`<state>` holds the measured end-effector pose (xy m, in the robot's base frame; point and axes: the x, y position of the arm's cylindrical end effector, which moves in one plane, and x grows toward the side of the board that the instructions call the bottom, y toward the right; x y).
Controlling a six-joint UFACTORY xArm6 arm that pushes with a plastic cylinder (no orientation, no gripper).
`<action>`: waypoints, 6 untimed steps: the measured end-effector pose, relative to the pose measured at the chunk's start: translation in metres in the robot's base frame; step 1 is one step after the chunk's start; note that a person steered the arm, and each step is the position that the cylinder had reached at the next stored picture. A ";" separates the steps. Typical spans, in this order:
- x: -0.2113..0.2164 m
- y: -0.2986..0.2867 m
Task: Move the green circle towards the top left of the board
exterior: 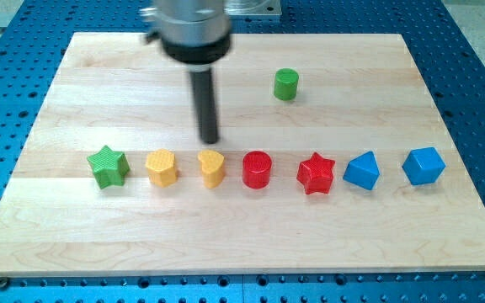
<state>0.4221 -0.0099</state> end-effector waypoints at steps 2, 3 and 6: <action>-0.064 0.152; -0.085 0.134; -0.090 -0.119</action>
